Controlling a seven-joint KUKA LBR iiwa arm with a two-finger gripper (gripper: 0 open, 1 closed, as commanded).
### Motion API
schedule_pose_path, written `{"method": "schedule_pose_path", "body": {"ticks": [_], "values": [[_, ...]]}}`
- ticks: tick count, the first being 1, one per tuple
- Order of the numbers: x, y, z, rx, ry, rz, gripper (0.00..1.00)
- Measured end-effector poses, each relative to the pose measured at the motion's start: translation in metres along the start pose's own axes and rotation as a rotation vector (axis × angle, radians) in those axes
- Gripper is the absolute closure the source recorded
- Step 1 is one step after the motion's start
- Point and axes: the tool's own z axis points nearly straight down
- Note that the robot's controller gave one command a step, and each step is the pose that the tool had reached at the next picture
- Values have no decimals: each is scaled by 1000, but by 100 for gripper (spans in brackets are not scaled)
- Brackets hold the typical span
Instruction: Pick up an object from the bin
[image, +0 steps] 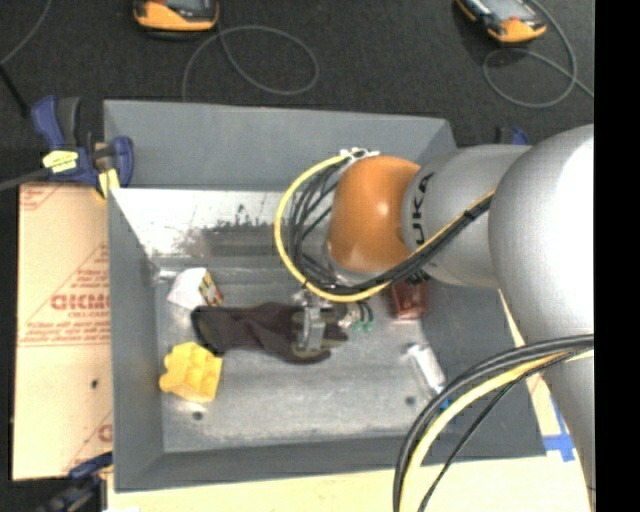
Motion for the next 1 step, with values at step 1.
{"method": "schedule_pose_path", "body": {"ticks": [1], "values": [[0, -3, -134, -1, -4, 53, 100]]}}
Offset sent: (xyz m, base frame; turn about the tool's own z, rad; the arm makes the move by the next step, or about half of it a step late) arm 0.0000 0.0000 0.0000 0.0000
